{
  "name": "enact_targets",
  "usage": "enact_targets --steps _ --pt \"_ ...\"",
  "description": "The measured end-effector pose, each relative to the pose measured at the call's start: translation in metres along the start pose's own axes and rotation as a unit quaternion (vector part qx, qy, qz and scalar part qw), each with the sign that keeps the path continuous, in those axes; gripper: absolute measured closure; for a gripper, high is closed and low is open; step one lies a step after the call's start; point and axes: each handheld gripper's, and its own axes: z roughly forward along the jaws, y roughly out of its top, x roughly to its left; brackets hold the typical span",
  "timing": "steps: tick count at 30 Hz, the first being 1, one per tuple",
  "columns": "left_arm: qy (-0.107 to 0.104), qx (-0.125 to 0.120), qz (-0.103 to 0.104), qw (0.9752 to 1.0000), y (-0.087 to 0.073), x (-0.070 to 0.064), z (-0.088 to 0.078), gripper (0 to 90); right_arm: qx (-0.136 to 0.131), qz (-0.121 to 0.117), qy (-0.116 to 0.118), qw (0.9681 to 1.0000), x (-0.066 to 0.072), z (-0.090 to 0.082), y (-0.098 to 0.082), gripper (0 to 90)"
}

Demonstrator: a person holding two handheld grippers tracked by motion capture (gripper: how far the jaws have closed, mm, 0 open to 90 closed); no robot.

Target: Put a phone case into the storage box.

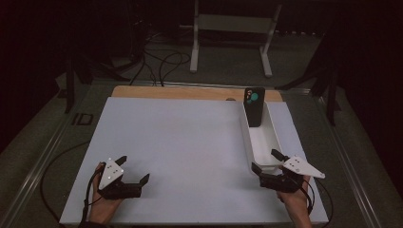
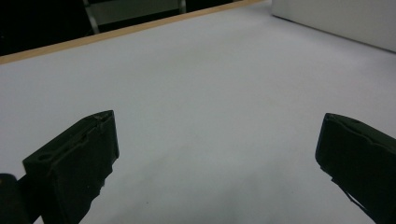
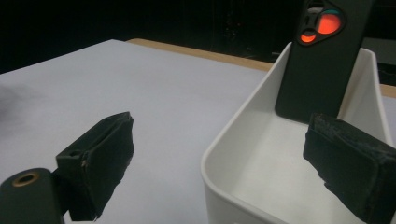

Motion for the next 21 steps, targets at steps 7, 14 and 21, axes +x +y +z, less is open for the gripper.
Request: enact_targets --steps 7,14,21 --pt "0.003 -0.004 0.000 1.0000 0.001 0.001 -0.002 0.1 -0.007 0.002 -0.005 1.0000 0.000 -0.001 -0.003 8.3" --pt "0.008 -0.016 -0.009 0.9998 0.004 0.004 -0.010 0.2 -0.007 -0.003 -0.003 1.0000 0.002 -0.001 -0.003 8.3" --pt "0.011 -0.031 -0.019 0.9993 0.008 0.008 -0.018 0.2 -0.005 -0.004 0.001 1.0000 0.002 0.000 -0.004 8.3"
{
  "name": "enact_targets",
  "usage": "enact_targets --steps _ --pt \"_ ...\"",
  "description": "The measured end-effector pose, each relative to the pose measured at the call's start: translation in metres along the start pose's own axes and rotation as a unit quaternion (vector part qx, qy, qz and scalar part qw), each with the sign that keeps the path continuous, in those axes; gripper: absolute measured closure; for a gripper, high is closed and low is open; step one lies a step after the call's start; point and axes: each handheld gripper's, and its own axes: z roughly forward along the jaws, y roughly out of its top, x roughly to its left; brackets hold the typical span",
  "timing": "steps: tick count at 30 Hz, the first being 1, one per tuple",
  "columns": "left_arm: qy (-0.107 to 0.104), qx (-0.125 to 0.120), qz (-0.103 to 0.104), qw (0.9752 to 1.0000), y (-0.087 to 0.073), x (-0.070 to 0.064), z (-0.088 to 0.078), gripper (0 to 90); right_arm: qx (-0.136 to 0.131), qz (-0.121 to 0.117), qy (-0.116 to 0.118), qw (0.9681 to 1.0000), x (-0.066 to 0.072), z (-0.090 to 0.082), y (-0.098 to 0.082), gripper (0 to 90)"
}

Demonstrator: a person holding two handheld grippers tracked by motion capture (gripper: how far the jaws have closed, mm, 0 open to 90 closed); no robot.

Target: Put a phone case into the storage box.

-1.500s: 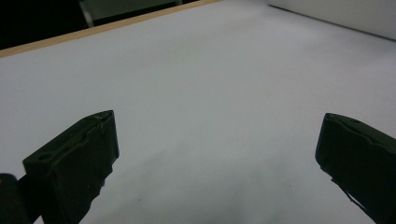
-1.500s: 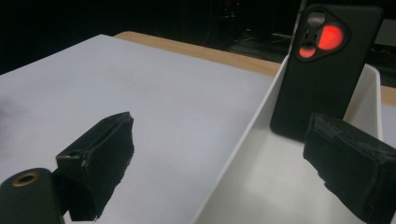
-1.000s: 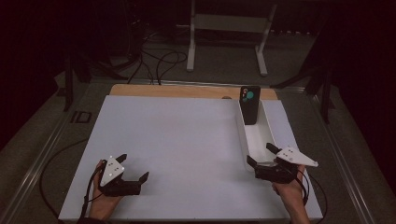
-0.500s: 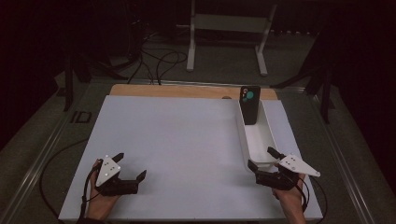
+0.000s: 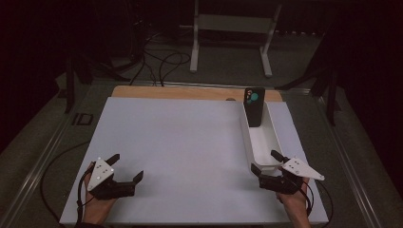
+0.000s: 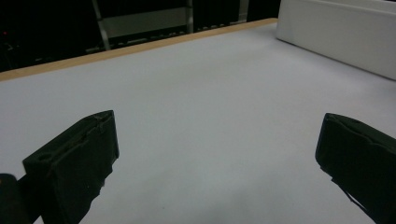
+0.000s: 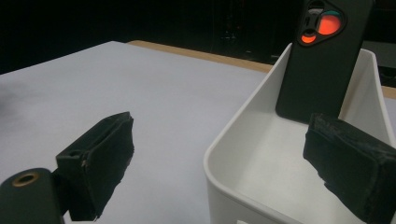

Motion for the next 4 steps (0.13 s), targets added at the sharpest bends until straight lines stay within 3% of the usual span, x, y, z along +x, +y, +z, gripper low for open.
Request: enact_targets --steps 4 --pt "-0.001 -0.003 0.003 1.0000 0.0034 -0.0002 -0.0025 0.2 -0.001 0.001 -0.001 1.0000 -0.0005 0.0006 -0.0001 8.3"
